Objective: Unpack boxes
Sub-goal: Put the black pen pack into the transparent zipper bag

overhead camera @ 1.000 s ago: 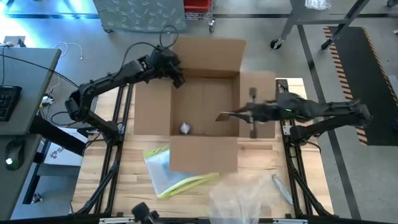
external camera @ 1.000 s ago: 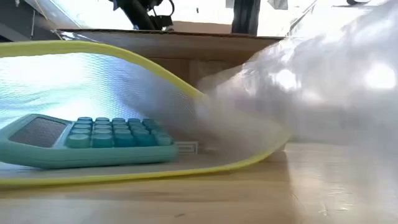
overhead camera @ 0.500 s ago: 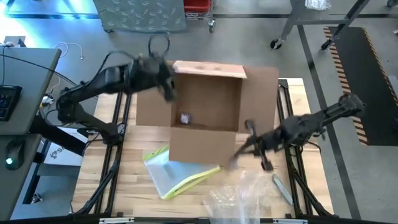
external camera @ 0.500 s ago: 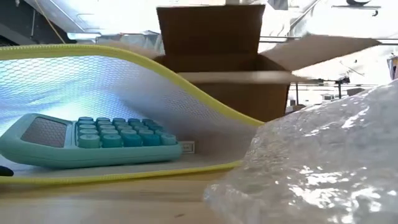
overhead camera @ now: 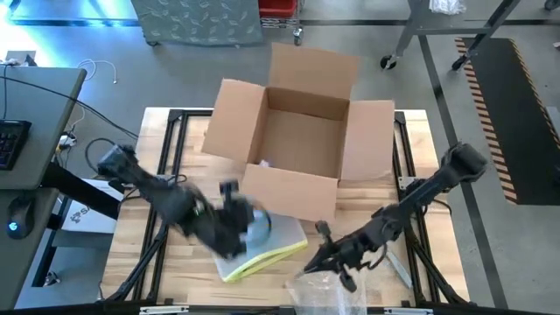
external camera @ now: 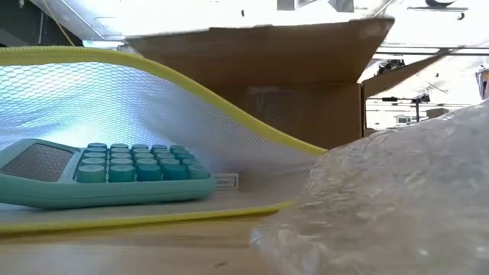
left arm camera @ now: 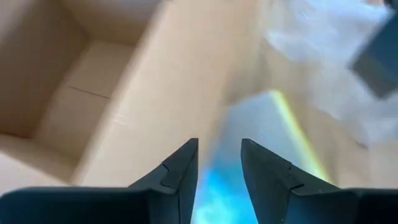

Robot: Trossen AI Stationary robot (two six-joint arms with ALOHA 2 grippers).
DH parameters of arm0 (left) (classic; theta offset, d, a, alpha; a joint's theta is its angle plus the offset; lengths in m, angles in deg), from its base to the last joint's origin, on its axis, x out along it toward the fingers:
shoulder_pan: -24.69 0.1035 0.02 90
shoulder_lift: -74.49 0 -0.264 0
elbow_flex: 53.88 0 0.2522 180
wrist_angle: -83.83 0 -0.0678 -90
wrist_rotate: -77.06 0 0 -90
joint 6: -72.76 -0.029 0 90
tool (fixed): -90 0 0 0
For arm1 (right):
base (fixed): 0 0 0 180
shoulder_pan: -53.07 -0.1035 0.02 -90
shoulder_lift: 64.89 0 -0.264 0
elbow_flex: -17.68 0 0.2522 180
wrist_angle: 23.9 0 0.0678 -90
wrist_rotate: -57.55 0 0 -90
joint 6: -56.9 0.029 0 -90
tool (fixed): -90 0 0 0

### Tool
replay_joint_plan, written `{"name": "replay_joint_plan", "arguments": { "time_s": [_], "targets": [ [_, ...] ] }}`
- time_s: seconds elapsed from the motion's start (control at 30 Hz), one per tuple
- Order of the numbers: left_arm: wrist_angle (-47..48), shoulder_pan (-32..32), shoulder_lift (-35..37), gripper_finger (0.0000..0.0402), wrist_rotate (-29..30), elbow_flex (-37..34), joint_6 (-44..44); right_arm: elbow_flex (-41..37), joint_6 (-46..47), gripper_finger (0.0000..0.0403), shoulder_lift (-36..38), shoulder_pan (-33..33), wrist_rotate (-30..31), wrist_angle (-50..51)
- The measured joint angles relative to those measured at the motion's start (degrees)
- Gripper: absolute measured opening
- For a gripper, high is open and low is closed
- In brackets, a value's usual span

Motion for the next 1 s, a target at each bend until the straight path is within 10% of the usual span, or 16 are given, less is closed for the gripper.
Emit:
{"name": "replay_joint_plan", "arguments": {
  "time_s": [0.27, 0.43, 0.7, 1.0],
  "targets": [
    [-4.67, -8.86, -14.99, 0.0085, -4.96, 0.00, 15.01, 10.11, -11.44, 0.0000, -15.22, -7.38, 16.12, -11.33],
    [-13.15, -10.58, -22.33, 0.0098, -14.05, 0.02, 5.11, 21.90, -22.27, 0.0000, -25.71, -10.95, 30.96, -6.48],
    [-13.20, -11.02, -29.11, 0.0120, -3.47, 0.02, 2.57, 35.49, -36.77, 0.0000, -37.58, -13.57, 49.10, -1.10],
    [-3.26, -13.63, -29.00, 0.0096, 7.03, 0.13, 4.91, 39.69, -39.60, 0.0000, -43.09, -13.65, 54.04, 4.63]
  ]
}}
